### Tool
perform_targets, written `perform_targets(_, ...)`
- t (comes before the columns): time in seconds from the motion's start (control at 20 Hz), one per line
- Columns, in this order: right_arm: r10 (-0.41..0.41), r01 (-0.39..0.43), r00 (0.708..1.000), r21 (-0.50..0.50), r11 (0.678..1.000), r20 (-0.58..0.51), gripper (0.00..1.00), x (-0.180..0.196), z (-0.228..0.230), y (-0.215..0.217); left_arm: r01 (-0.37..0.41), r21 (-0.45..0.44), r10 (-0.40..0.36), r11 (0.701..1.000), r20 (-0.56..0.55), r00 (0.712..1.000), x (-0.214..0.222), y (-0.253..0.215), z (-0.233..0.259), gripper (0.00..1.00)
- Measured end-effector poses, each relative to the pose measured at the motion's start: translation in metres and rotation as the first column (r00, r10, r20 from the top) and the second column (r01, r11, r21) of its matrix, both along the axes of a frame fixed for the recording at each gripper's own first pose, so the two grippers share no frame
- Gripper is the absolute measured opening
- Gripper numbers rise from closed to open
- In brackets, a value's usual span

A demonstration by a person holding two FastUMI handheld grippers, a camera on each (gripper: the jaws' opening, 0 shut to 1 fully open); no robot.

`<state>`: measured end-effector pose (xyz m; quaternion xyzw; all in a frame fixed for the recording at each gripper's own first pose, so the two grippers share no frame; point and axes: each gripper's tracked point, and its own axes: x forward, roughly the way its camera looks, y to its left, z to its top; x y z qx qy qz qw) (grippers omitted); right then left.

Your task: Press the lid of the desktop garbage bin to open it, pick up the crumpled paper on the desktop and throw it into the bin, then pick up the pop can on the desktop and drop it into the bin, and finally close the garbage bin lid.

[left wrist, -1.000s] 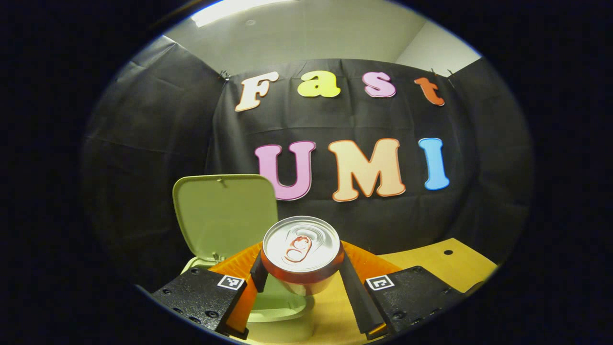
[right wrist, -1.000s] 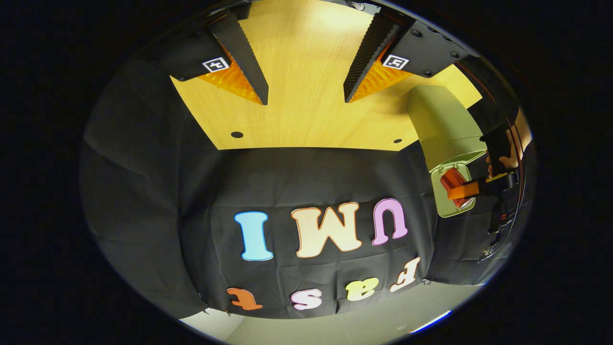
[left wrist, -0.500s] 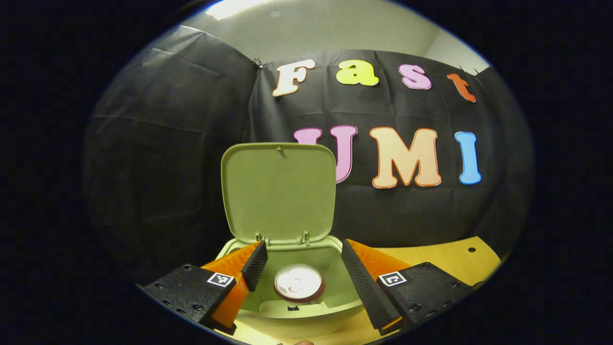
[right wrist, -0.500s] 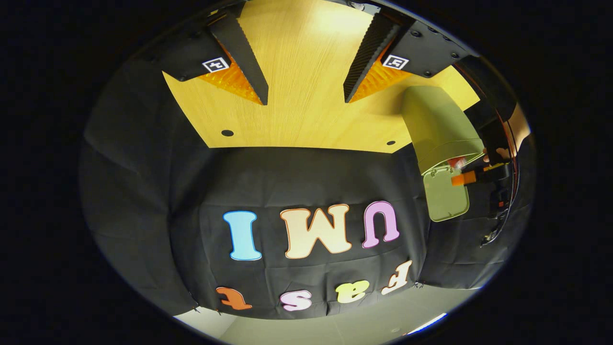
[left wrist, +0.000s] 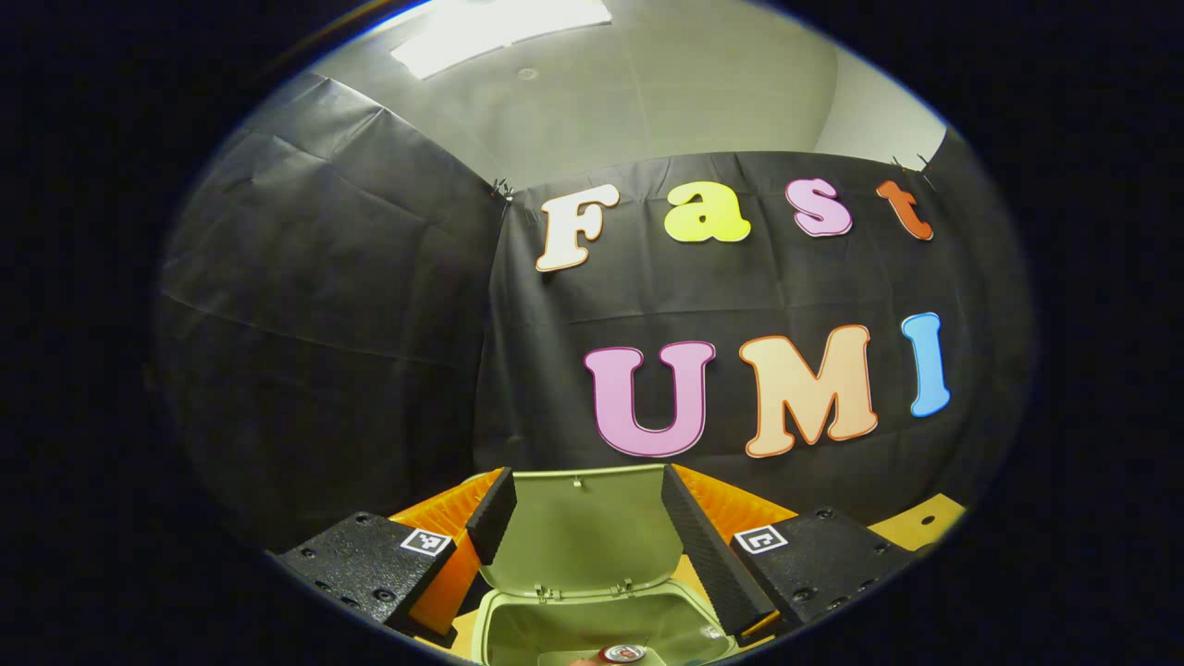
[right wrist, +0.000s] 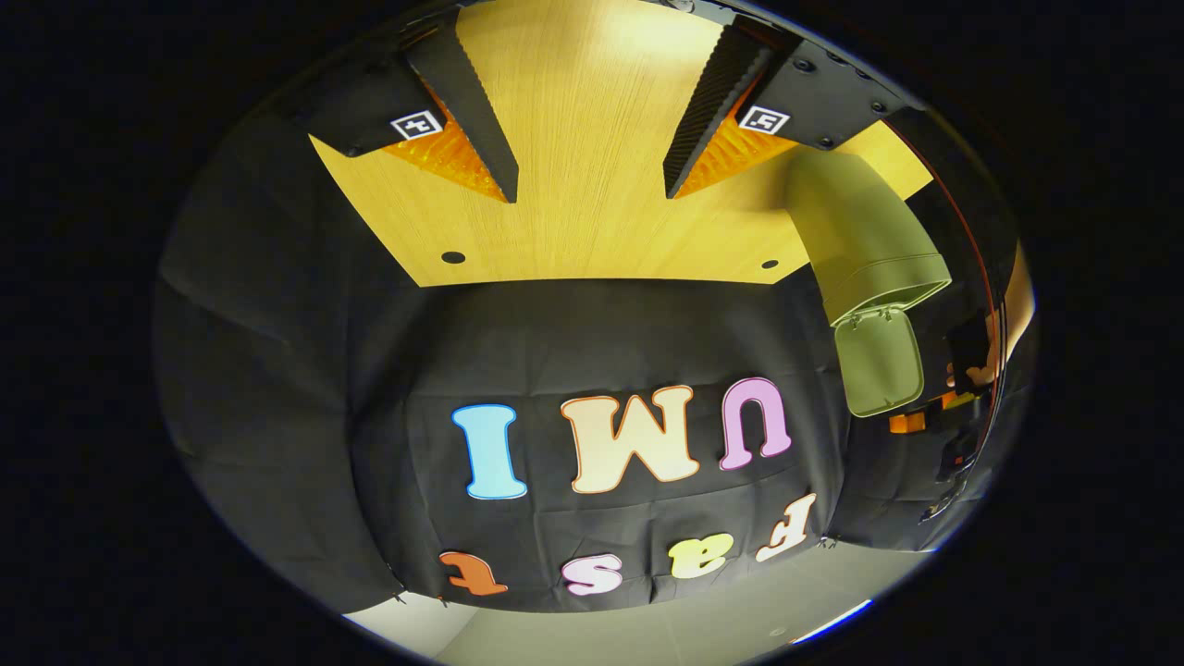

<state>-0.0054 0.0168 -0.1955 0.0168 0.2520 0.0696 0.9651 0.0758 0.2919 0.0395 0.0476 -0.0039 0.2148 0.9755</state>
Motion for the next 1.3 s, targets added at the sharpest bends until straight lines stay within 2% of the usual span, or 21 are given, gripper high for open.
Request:
perform_targets(0.2,-0.037,0.037,0.999,0.009,0.999,-0.010,1.00,-0.002,-0.006,0.001,-0.019,-0.022,0.019,1.000,-0.016,1.000,0.023,0.029,0.010,0.94)
perform_targets(0.4,-0.057,0.057,0.998,0.007,0.998,-0.015,1.00,-0.006,-0.010,0.004,-0.027,-0.067,0.021,0.997,-0.081,0.997,0.047,0.049,-0.001,0.95)
perform_targets(0.6,-0.051,0.051,0.998,0.009,0.999,-0.023,1.00,-0.006,-0.012,0.010,0.009,-0.079,-0.023,0.997,-0.176,0.984,0.066,0.050,-0.016,0.95)
perform_targets(0.75,-0.033,0.033,0.999,0.018,0.999,-0.024,1.00,-0.002,-0.012,0.014,0.007,-0.088,-0.024,0.996,-0.199,0.980,0.072,0.057,-0.027,0.95)
perform_targets(0.9,-0.010,0.010,1.000,0.014,1.000,-0.022,1.00,0.001,-0.011,0.015,0.003,-0.138,-0.031,0.990,-0.201,0.979,0.066,0.054,-0.035,0.97)
perform_targets(0.95,-0.002,0.003,1.000,0.016,1.000,-0.023,1.00,0.002,-0.012,0.015,-0.003,-0.154,-0.030,0.988,-0.212,0.977,0.062,0.053,-0.036,0.95)
perform_targets(1.3,0.059,-0.058,0.998,0.042,0.997,-0.037,0.99,0.010,-0.014,0.015,-0.014,-0.152,-0.016,0.988,-0.198,0.980,0.023,0.024,-0.042,0.94)
